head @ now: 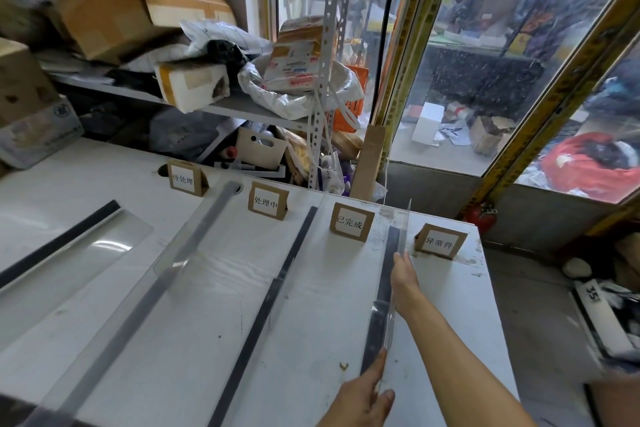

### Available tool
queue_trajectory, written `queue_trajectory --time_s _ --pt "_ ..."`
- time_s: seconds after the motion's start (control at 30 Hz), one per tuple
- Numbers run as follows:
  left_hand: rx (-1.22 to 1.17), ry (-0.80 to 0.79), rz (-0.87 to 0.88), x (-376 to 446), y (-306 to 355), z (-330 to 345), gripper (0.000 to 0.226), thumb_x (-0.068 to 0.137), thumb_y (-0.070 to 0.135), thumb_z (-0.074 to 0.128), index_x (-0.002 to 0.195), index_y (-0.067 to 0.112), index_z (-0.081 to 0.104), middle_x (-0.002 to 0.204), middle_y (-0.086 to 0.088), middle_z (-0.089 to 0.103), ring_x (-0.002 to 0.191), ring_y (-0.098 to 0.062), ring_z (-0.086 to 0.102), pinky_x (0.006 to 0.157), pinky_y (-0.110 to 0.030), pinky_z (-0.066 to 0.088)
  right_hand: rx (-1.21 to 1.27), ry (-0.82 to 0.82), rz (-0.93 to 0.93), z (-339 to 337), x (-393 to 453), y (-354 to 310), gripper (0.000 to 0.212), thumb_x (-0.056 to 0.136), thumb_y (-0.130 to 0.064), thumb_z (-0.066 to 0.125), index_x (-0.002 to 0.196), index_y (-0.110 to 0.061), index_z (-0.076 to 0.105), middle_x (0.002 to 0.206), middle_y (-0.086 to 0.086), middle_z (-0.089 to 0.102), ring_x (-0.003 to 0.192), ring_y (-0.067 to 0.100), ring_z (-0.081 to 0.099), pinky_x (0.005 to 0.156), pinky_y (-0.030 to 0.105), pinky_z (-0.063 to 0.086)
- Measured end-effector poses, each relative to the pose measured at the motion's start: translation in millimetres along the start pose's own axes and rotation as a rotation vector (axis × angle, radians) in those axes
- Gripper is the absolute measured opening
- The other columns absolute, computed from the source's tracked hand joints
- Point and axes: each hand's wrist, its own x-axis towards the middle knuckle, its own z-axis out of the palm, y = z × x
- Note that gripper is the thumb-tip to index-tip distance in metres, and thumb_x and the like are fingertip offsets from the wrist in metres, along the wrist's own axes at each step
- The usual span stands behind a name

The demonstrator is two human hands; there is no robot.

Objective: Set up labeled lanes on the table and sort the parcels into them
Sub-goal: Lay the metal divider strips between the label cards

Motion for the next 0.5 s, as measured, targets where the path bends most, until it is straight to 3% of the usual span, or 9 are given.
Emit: queue_trajectory --time_s 0.07,0.1,0.2,0.27,0.5 --pt "-0.021 -0.024 -0.018 1 0 0 0.057 0.101 0.043 0.051 0.152 0.053 0.026 0.137 0.025 0.053 0.099 0.032 0.046 0.093 0.007 0.028 0.042 -0.021 0.006 -2 -2 -1 0.047 0.114 -0.028 0.026 0.16 -0.017 0.031 0.148 0.01 0.052 0.123 0.03 0.054 0.102 0.043 0.043" --pt "-0.037 -0.039 -0.035 2 1 1 0.058 0.101 0.043 0.052 0.152 0.052 0.026 0.137 0.024 0.053 0.103 0.029 0.049 0.096 0.004 0.03 0.04 -0.025 0.008 -3 -1 0 0.046 0.114 -0.029 0.027 0.157 -0.015 0.033 0.146 0.01 0.052 0.121 0.029 0.054 0.1 0.042 0.043" --pt "-0.07 -0.058 -0.083 3 4 6 0.065 0.101 0.047 0.052 0.157 0.047 0.019 0.153 0.018 0.045 0.135 -0.003 0.049 0.112 -0.012 0.031 0.04 -0.015 0.035 -2 2 6 0.051 0.112 -0.038 0.033 0.158 -0.017 0.029 0.154 0.012 0.047 0.136 0.034 0.05 0.111 0.052 0.043" --pt "-0.084 -0.064 -0.105 4 5 9 0.071 0.097 0.057 0.052 0.158 0.046 0.016 0.157 0.016 0.041 0.141 -0.012 0.046 0.119 -0.023 0.032 0.029 -0.013 0.031 -3 8 12 0.055 0.11 -0.044 0.035 0.159 -0.022 0.023 0.157 0.011 0.043 0.142 0.037 0.045 0.115 0.061 0.039" --pt "-0.071 -0.067 -0.117 -2 6 10 0.076 0.094 0.053 0.058 0.158 0.047 0.017 0.153 0.02 0.045 0.139 -0.01 0.047 0.12 -0.028 0.033 -0.081 -0.039 0.003 -7 -13 13 0.064 0.108 -0.044 0.043 0.163 -0.023 0.018 0.161 0.008 0.039 0.145 0.038 0.041 0.116 0.061 0.037"
